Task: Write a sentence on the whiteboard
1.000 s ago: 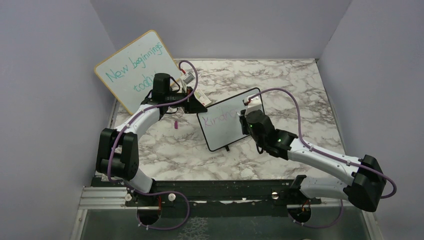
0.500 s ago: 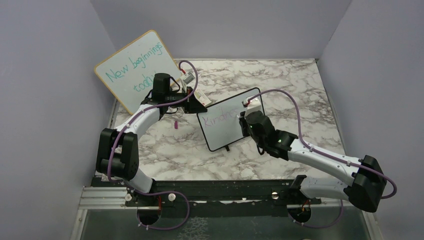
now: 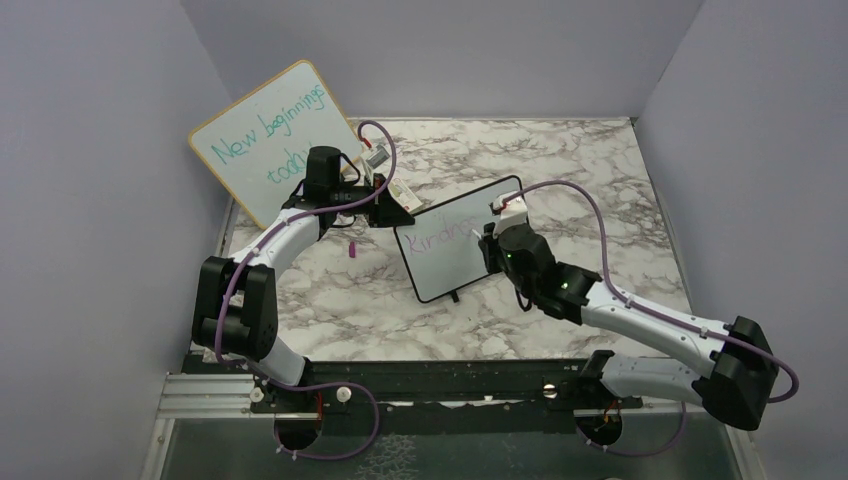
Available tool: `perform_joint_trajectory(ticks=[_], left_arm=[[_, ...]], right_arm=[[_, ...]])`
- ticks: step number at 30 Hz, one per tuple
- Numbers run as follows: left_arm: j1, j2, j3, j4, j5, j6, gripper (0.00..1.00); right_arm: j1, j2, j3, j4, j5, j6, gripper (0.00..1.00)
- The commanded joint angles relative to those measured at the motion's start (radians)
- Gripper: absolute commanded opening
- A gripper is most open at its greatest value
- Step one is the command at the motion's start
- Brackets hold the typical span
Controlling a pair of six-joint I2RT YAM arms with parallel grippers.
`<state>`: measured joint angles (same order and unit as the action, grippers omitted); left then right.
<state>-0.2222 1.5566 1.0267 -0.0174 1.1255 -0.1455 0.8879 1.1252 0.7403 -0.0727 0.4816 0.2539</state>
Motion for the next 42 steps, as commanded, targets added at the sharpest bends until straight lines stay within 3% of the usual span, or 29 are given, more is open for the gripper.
perform_joint_trajectory(ticks=[1, 29, 42], left_arm=[[-0.019, 0.042, -0.010, -0.078, -0.022, 0.039, 0.00], [-0.019, 0.043, -0.010, -0.079, -0.018, 0.040, 0.00], [-0.019, 0.049, -0.008, -0.082, -0.016, 0.041, 0.00]], right_arm=[[-0.009, -0.046, -0.009, 0.030, 0.055, 0.002, 0.00], [-0.082, -0.010, 0.015, 0.094, 0.048, -0.043, 0.00], [-0.091, 0.023, 0.031, 0.119, -0.032, -0.076, 0.00]])
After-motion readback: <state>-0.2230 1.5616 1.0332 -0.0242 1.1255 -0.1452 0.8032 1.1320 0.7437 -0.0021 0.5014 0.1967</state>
